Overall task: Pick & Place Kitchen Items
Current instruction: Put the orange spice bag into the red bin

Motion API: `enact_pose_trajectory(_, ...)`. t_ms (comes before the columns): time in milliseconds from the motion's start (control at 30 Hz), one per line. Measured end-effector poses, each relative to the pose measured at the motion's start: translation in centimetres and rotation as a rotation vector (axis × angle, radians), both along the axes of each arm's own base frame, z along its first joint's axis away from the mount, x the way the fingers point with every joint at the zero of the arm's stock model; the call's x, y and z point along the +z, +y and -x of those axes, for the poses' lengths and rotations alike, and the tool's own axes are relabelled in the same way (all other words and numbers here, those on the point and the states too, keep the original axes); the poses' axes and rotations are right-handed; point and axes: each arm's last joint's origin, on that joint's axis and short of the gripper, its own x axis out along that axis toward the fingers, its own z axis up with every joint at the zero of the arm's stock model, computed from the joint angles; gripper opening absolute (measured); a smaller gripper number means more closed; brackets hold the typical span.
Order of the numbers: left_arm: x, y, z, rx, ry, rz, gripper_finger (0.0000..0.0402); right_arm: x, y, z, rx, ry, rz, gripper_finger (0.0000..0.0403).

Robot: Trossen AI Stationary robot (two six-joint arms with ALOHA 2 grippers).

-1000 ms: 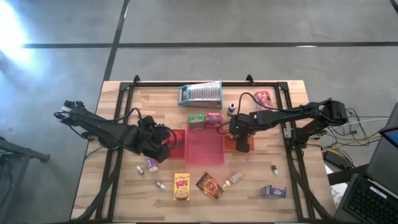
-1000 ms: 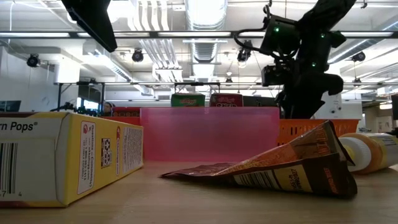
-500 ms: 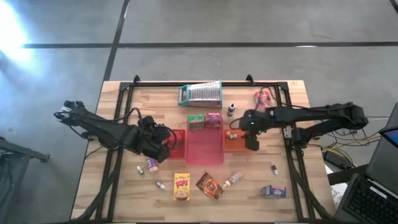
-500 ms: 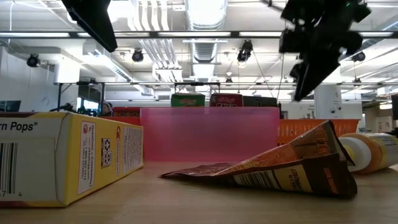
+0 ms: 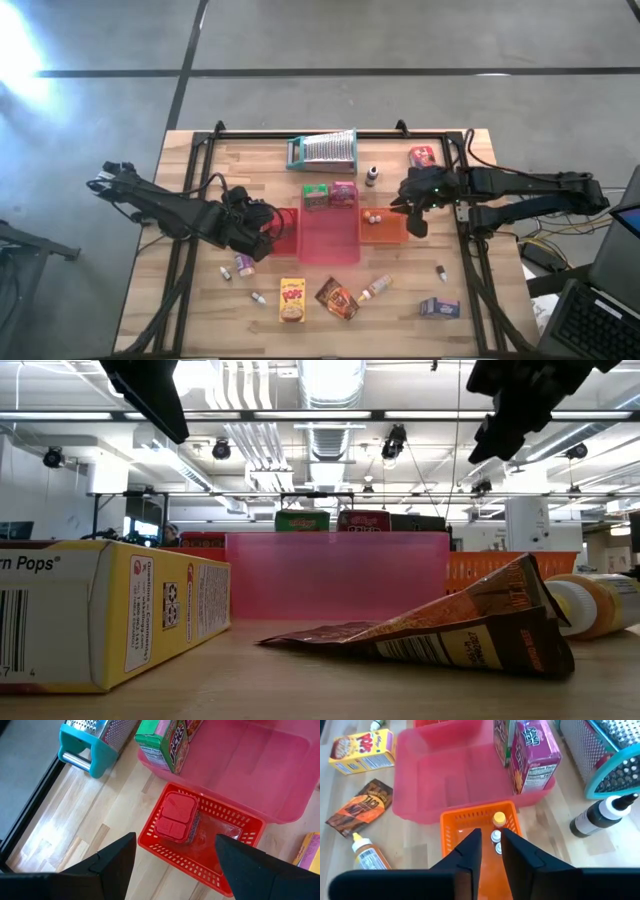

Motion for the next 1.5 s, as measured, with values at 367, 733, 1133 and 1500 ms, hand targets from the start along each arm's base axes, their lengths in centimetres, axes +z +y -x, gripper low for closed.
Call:
enact_pose_trajectory(367, 0.0, 0.0, 0.0, 0.000, 0.000, 0.000, 0.0276, 0.6, 0.0, 0.6, 0.030, -0.038, 0.036, 0.0015)
enact_pose_trajectory(733, 0.0, 0.0, 0.0, 0.000, 0.000, 0.000, 0.0276, 1.9, -0.4, 0.1, -0.062, -0.132, 0.149, 0.0008)
enact_pose_trajectory(1133, 0.0, 0.0, 0.0, 0.000, 0.000, 0.000, 0.0276, 7.3, -0.8, 0.3, -0.096, -0.264, 0.324, 0.0008)
enact_pose_trajectory(1500, 0.0, 0.0, 0.0, 0.000, 0.000, 0.000, 0.0276, 9.8, -1.0, 1.1, -0.198, -0.273, 0.348, 0.0008)
